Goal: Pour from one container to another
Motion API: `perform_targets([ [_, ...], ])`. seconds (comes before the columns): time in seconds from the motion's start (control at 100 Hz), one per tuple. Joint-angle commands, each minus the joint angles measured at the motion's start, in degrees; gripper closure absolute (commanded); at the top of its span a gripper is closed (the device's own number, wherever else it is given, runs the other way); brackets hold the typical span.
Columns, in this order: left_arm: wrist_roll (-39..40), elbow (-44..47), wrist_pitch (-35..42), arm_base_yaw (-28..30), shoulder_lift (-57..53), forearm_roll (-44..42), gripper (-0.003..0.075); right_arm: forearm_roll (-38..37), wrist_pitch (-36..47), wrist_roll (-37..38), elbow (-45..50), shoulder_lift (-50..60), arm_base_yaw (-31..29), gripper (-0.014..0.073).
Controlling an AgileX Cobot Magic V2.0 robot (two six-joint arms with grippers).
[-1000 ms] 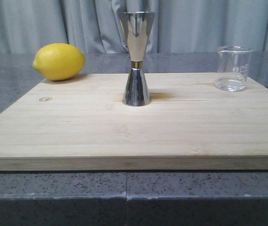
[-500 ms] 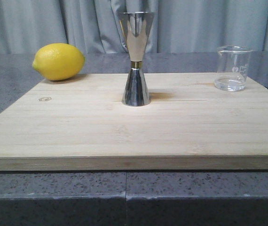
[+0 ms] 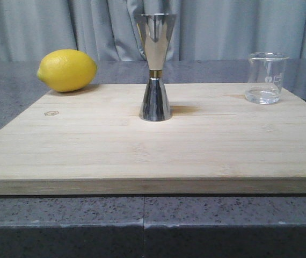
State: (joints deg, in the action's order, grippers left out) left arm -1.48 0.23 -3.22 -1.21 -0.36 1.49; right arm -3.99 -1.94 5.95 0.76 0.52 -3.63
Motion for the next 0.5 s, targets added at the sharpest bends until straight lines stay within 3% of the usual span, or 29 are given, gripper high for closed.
perform_targets([
  [0.0, 0.3, 1.7, 4.6, -0.2, -1.2, 0.4, 0.0739, -2.1, 4.5, -2.0, 0.5, 1.1, 0.1, 0.0666],
  [0.49, 0.3, 1.7, 4.6, -0.2, -1.2, 0.4, 0.0739, -2.1, 4.3, -3.0, 0.5, 1.1, 0.1, 0.0665],
])
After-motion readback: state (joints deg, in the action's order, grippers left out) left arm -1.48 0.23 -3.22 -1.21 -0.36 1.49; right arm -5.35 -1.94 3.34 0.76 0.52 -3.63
